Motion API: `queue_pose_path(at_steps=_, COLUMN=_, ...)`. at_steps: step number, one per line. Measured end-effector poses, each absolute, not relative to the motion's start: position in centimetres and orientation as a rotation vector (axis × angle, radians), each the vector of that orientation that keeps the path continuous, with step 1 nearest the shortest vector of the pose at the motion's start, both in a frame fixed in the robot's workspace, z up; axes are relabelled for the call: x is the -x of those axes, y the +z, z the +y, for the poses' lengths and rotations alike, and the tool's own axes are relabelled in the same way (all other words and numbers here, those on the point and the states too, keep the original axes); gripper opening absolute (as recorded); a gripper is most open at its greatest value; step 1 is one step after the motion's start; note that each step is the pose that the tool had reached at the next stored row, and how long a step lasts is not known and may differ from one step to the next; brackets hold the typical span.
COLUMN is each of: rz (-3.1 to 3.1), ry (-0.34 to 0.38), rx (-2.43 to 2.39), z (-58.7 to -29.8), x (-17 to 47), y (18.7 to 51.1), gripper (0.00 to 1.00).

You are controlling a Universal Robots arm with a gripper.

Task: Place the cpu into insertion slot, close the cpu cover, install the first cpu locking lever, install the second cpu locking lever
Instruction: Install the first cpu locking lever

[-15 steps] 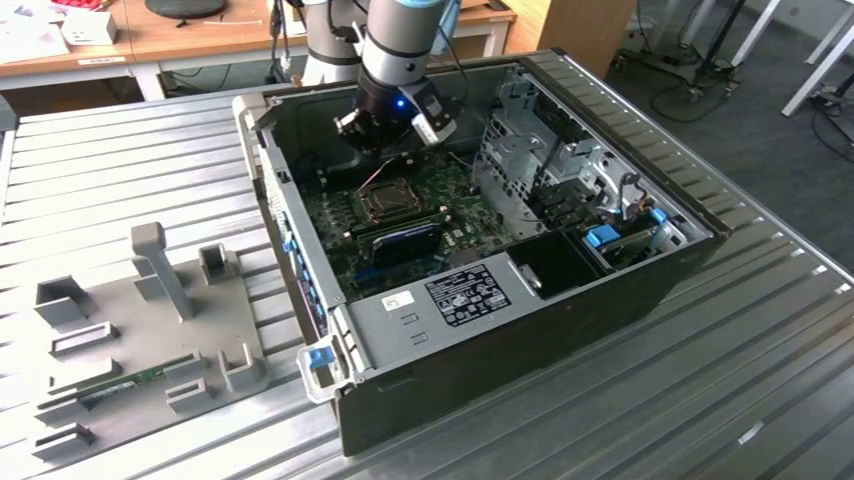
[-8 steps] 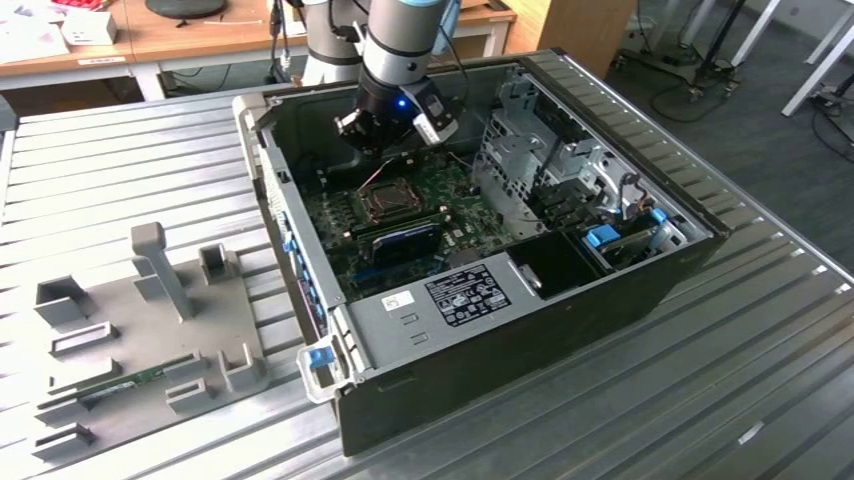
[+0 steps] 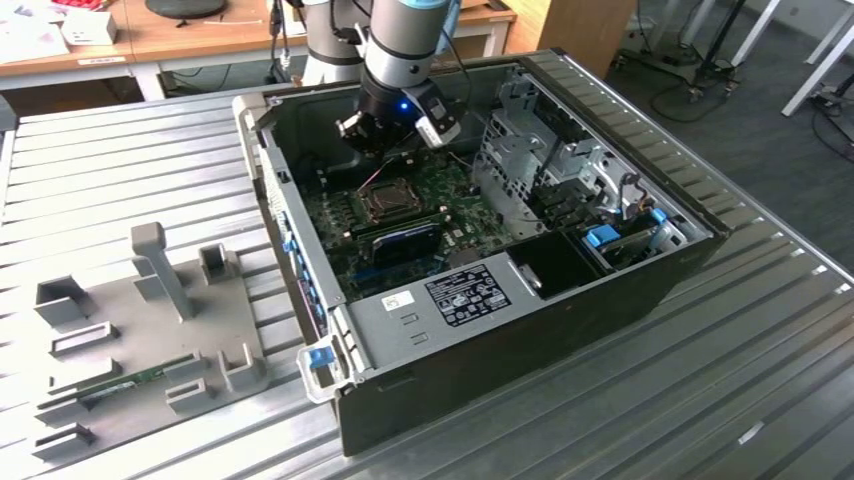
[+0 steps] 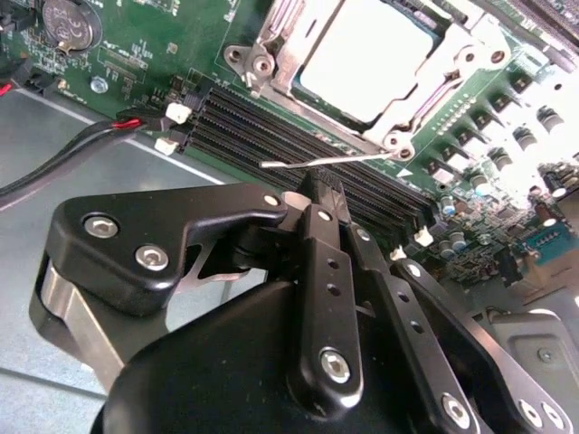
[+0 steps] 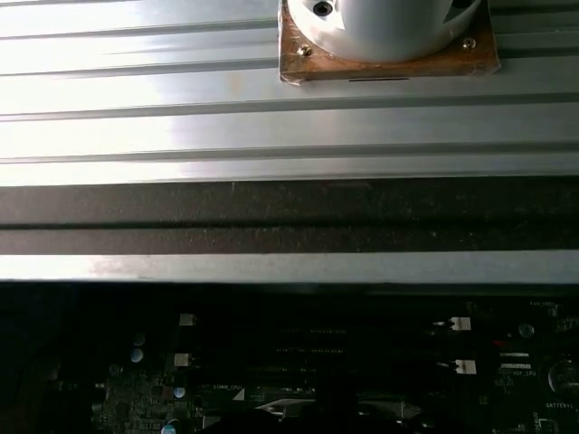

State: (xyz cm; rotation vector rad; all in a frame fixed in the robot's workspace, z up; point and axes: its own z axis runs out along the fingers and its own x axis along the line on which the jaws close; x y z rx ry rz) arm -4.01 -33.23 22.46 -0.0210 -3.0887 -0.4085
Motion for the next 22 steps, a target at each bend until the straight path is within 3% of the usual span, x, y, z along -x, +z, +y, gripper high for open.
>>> queue_pose_path(at_steps=22, rz=-3.089, ry=-0.408, rx=0.021, z=-33.24, x=3.64, y=21.51, gripper=0.10)
